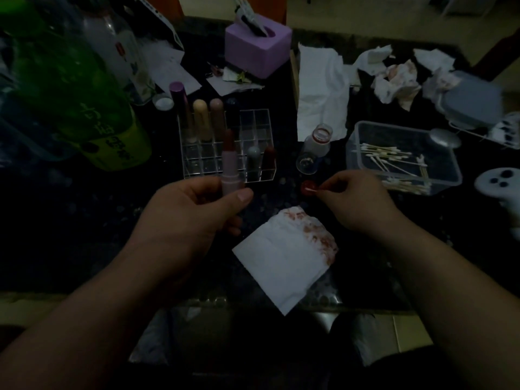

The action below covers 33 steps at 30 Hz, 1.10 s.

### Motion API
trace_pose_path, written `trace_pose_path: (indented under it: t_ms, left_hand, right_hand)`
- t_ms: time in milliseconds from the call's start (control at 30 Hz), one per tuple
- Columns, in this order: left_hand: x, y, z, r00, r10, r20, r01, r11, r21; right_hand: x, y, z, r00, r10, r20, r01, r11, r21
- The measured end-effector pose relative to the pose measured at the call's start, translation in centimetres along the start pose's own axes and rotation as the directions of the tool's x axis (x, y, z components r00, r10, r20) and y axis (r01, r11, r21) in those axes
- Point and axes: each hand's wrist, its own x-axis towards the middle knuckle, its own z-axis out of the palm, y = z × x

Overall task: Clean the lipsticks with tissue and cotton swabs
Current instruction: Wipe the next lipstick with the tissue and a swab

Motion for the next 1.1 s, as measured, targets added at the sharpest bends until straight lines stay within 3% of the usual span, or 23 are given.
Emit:
trace_pose_path:
  t_ms: [200,367,533,600,667,733,867,1100]
  left_hand:
    - [-0.3,0.3,-0.1,1.000,-0.010,0.000,0.010,1.000,0.021]
    - [-0.6,0.3,0.0,0.999,-0.017,0.046,0.014,0.997,0.081]
    - [-0.9,-0.1,0.4,0.994,-0.038,0.103,0.024,0.990,0.140]
    - [-1.2,-0.1,0.6,0.991,-0.047,0.122,0.029,0.989,0.146]
    - [-1.4,-0.2,0.7,0.991,-0.018,0.133,-0.005,0.986,0.169]
    - [-1.6,-0.1,0.6,0.982,0.041,0.182,-0.075,0.980,0.186]
    - [-2.0,0.3,0.1,0.941,0.072,0.331,-0.115,0.987,0.112]
    - [-2.9,0.6,0.3,0.942,0.070,0.328,-0.128,0.979,0.158]
  right_hand:
    - [-0.9,-0.4,-1.1,1.000,-0.023,0.001,0.023,0.992,-0.123]
    - [-2.9,-1.2,-2.6,0.994,-0.074,-0.079,0.057,0.979,-0.195]
    - [-4.7,-1.8,-0.7,0.981,0.005,0.192,0.020,0.991,-0.129]
    - [-4.8,-1.7,0.3,0.979,-0.018,0.203,0.042,0.993,-0.113]
    - [-4.9,-1.9,0.5,0.979,-0.034,0.201,0.044,0.998,-0.046]
    - [-5.3,-2.4,-0.3,0.962,-0.042,0.269,0.001,0.989,0.150]
    - [-7.2,-3.4,-2.8,0.853,-0.142,0.503,-0.202,0.799,0.567]
    - [-9.2,-3.4,-4.2,0.769,-0.205,0.606,-0.414,0.562,0.716]
